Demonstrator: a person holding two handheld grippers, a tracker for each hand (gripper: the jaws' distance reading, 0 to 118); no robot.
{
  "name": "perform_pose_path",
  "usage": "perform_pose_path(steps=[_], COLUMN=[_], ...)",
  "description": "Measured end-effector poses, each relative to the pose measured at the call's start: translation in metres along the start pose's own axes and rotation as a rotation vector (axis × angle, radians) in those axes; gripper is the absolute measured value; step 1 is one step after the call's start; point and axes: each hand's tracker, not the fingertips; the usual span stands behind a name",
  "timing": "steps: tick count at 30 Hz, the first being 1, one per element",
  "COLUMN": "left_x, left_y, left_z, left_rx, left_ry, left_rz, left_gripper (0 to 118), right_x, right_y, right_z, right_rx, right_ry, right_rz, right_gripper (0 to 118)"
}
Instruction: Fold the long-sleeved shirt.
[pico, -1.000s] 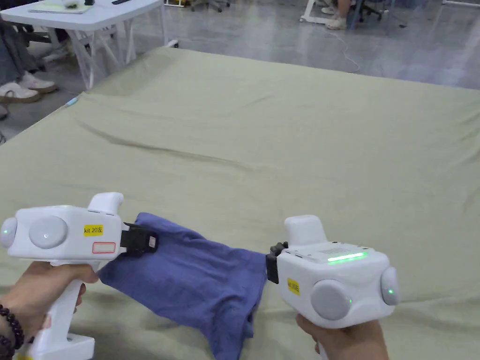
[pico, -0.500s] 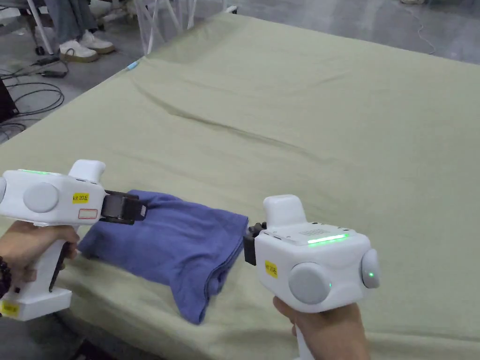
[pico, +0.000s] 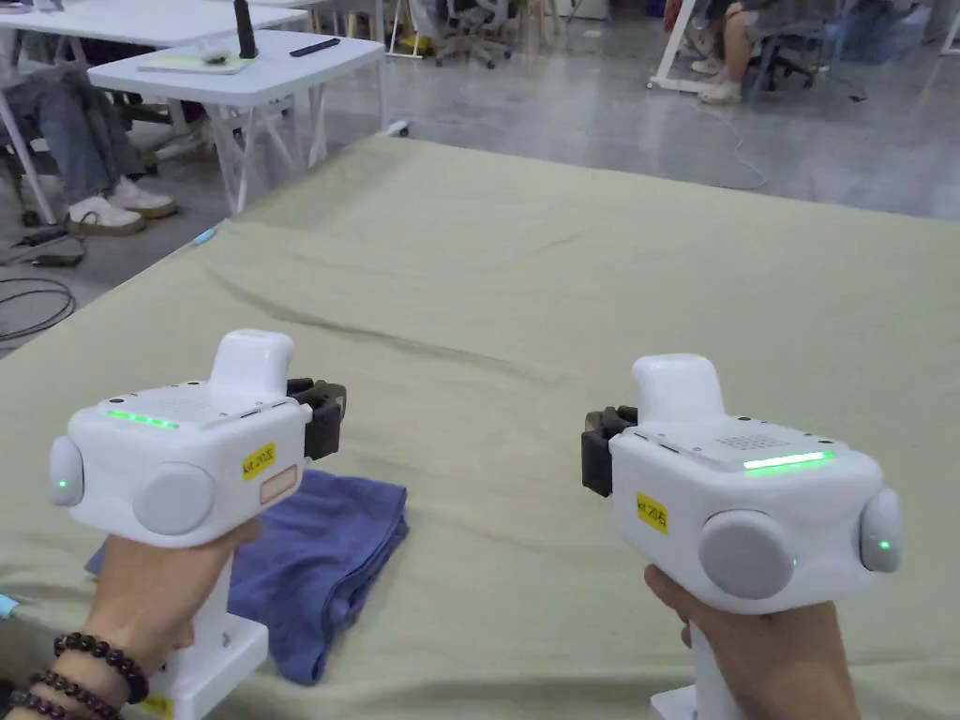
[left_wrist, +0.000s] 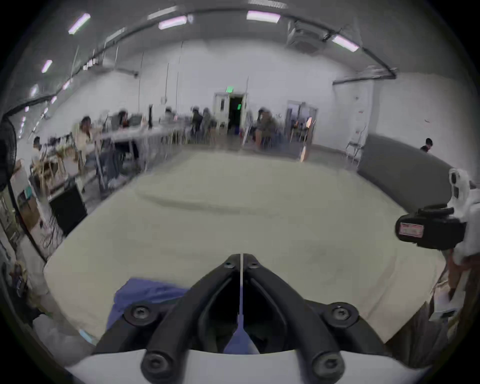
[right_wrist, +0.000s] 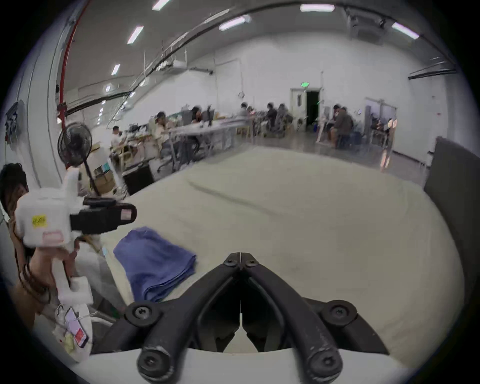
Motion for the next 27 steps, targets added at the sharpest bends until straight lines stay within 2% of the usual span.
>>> perform_pose_path(steps=[3, 5, 8, 12, 15, 18, 20, 22, 27], left_x=[0.075, 0.122, 0.177, 0.232, 0.261, 0.272, 0.276, 0.281, 0.283], left_y=[0.019, 0.028, 0.034, 0.028, 0.01, -0.01, -0.024, -0.038, -0.068], left_z=[0.013, 0.015, 0.009, 0.004, 0.007, 0.01, 0.01, 0.011, 0.029], left_rx=[0.244, 0.307, 0.317, 0.377, 0.408, 0.401, 0.383, 0.38, 0.375], left_ry=[-0.025, -0.028, -0.11, -0.087, -0.047, -0.101, -0.113, -0.089, -0.074], left_rz=[-0.028, -0.026, -0.058, -0.126, -0.14, -0.045, -0.074, -0.143, -0.125], left_gripper=[0, 0, 0, 0, 0, 0, 0, 0, 0], right_x=[0.038, 0.063, 0.101, 0.147, 0.169, 0.179, 0.184, 0.183, 0.168], right_y=[0.016, 0.022, 0.021, -0.001, -0.029, -0.054, -0.07, -0.081, -0.108], right_z=[0.054, 0.086, 0.121, 0.157, 0.178, 0.192, 0.198, 0.201, 0.216], right_rx=[0.116, 0.173, 0.209, 0.304, 0.361, 0.383, 0.399, 0.406, 0.43], right_ry=[-0.115, -0.188, -0.318, -0.421, -0.497, -0.546, -0.535, -0.561, -0.599], right_rz=[0.006, 0.028, 0.035, -0.022, -0.044, -0.093, -0.105, -0.098, -0.058], right_gripper=[0, 0, 0, 0, 0, 0, 0, 0, 0])
